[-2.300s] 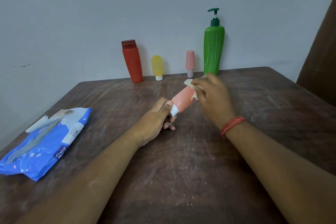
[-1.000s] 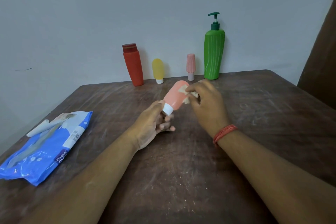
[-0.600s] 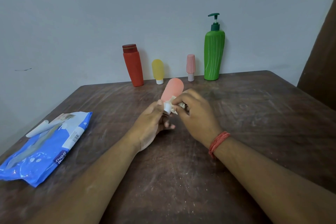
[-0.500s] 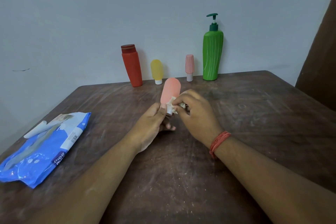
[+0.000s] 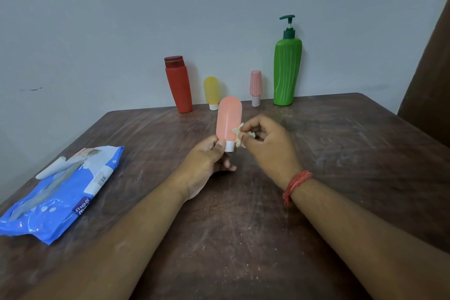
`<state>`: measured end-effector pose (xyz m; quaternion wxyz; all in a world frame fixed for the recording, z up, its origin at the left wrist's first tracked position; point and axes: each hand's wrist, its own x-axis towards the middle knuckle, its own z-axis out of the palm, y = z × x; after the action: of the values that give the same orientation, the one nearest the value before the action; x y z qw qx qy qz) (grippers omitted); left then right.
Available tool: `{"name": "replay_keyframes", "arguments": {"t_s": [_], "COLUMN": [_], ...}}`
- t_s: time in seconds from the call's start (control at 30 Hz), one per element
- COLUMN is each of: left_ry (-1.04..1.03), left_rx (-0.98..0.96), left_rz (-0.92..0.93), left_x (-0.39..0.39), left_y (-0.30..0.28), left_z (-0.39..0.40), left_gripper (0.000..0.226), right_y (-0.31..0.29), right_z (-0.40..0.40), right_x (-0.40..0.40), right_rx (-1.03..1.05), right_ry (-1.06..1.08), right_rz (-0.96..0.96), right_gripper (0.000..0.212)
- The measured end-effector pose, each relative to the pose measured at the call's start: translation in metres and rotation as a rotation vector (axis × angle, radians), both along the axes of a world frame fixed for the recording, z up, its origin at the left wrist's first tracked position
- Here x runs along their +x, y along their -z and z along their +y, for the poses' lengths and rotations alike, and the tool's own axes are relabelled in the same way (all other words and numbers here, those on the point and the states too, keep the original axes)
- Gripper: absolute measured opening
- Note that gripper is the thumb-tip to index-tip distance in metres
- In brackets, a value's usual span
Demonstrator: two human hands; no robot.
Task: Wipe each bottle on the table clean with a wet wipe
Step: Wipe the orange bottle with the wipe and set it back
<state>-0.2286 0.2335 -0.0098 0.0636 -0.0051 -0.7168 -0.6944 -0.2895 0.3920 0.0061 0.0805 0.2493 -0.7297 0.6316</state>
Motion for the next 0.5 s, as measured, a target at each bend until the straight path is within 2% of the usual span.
{"name": "replay_keyframes", "arguments": {"t_s": [0.1,0.23,0.33,0.43,0.5], "left_ry": [0.017,0.056,0.049,0.029,0.028], "left_rx": [0.009,-0.178,-0.140,-0.027,-0.026], "left_rz": [-0.004,-0.037,-0.031,-0.020,-0.014], "left_x": [-0.001,-0.001,0.000,0.000,0.000], "left_y": [0.000,0.000,0.002,0.002,0.001], "left_z": [-0.001,-0.001,-0.002,-0.003,-0.003], "left_gripper": [0.030,0.031,0.031,0.030,0.030], "right_y": [-0.001,-0.011,-0.006,0.003,0.002], "right_z": [0.001,0.008,0.008,0.007,0.008], "right_x": [-0.003,-0.011,-0.010,-0.008,-0.010], "right_rx": [-0.089,-0.362,-0.270,-0.136,-0.140], "right_ry": [-0.052,-0.058,-0.118,-0.184,-0.219], "right_rz": [-0.087,-0.101,-0.080,-0.168,-0.215], "right_gripper": [0.013,0.017,0.019,0.017,0.015]}}
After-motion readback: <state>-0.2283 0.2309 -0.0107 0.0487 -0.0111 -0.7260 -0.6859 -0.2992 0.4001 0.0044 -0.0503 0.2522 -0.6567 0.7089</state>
